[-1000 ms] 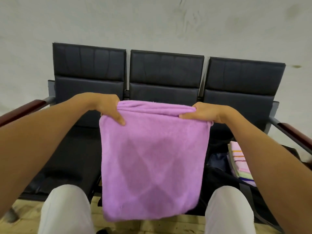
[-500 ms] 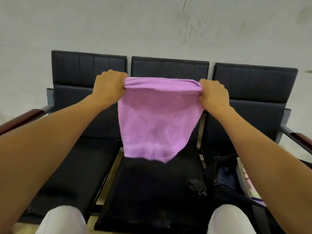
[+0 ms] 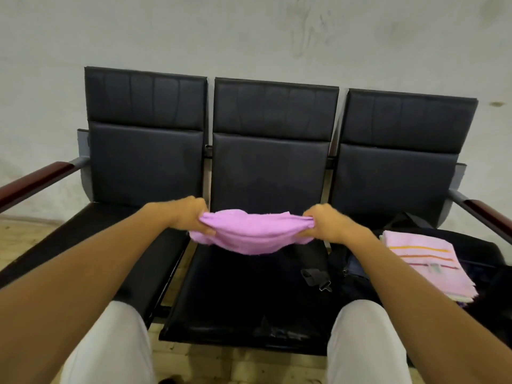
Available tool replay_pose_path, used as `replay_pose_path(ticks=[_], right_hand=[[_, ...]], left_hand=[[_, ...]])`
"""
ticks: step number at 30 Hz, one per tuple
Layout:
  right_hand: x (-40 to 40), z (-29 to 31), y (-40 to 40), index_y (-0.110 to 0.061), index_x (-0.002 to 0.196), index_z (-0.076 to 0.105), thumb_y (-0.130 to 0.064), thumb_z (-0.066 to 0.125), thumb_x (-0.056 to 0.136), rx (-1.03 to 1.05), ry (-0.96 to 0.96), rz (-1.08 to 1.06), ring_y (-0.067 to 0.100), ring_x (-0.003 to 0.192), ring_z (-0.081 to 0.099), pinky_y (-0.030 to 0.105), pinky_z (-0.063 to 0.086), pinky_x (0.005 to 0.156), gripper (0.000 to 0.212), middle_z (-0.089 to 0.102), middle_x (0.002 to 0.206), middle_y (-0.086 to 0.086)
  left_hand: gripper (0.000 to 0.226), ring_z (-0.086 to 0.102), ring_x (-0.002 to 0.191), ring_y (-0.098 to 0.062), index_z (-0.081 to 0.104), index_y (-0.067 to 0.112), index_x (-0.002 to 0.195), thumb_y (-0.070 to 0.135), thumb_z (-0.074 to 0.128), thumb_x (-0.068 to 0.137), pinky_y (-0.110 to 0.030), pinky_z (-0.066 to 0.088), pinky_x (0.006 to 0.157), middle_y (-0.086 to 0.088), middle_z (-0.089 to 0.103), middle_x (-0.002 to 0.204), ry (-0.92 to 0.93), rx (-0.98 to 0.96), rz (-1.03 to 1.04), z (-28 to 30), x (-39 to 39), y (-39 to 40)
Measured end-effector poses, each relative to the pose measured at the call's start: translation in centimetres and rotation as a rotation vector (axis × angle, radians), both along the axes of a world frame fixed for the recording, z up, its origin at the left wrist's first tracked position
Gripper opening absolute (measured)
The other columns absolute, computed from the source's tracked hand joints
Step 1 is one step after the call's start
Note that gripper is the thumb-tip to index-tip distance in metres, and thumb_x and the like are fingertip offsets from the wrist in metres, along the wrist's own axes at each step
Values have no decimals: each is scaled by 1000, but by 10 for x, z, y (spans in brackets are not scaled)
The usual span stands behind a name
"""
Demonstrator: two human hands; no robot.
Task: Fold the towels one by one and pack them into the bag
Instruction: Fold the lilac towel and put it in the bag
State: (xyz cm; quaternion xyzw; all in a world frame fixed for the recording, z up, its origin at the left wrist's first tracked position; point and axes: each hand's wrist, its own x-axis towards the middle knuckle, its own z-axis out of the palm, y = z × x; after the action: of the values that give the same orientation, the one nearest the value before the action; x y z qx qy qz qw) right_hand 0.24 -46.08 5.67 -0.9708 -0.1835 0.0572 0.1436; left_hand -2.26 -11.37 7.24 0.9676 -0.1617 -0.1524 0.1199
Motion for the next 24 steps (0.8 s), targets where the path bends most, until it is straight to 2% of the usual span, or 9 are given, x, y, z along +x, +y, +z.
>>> replay_pose_path(ticks=[6,9,12,14,16,18,19,21,24], right_hand=[[-23,-76,-16,-11,58,56,-26,81,77,86,282,96,12,58,48,28,41,58,35,55,58,2],[-22,-96,-20,0,80,69,-47,82,70,90,373,126,21,68,61,40,48,63,50,66,80,19],[-22,-107,-18,-1,95,73,-57,80,71,134,472,143,35,92,67,48,55,82,61,69,99,21],[-16,-117,-20,-5,97,74,-57,79,74,180,537,143,34,94,68,46,55,84,58,70,101,20],[-9,-128,-23,-2,97,72,-64,77,73,191,551,136,31,83,65,38,51,75,67,66,98,24],[-4,-140,-26,3,96,67,-74,74,68,196,546,113,21,74,55,35,42,70,83,59,94,30],[-1,-146,-26,2,93,66,-75,73,69,205,538,105,18,72,51,34,39,68,81,57,86,27],[-1,-154,-26,-4,79,63,-65,71,78,238,509,83,15,65,42,33,34,63,61,45,71,12],[0,-169,-31,-7,69,54,-46,62,94,327,490,53,19,61,30,33,27,58,47,32,68,9]], left_hand=[[41,39,49,-5,46,22,55,23,69,88,-18,33,53,11,42,52,122,-53,-23,-78,-27,1],[42,40,43,-2,47,21,55,23,66,92,-13,33,50,14,41,44,250,-112,-16,-96,-33,3],[39,42,43,2,52,17,57,32,63,91,-12,35,52,17,43,41,370,-151,5,-108,-34,5],[38,42,46,1,50,21,57,39,64,87,-12,35,54,19,43,42,432,-197,30,-117,-31,6],[36,46,52,0,53,21,58,48,66,79,-13,38,56,20,48,49,480,-266,69,-130,-25,9],[31,62,67,-3,67,18,71,46,65,84,-18,47,65,12,66,69,538,-384,124,-140,-21,11],[28,68,79,-10,72,16,83,40,62,90,-24,52,73,2,72,83,563,-440,154,-145,-18,13],[25,69,95,-20,73,10,99,31,58,96,-34,54,86,-8,73,101,588,-537,202,-154,-13,15],[26,69,96,-24,74,5,98,29,66,90,-36,54,89,-11,74,101,600,-584,240,-168,-5,14]])
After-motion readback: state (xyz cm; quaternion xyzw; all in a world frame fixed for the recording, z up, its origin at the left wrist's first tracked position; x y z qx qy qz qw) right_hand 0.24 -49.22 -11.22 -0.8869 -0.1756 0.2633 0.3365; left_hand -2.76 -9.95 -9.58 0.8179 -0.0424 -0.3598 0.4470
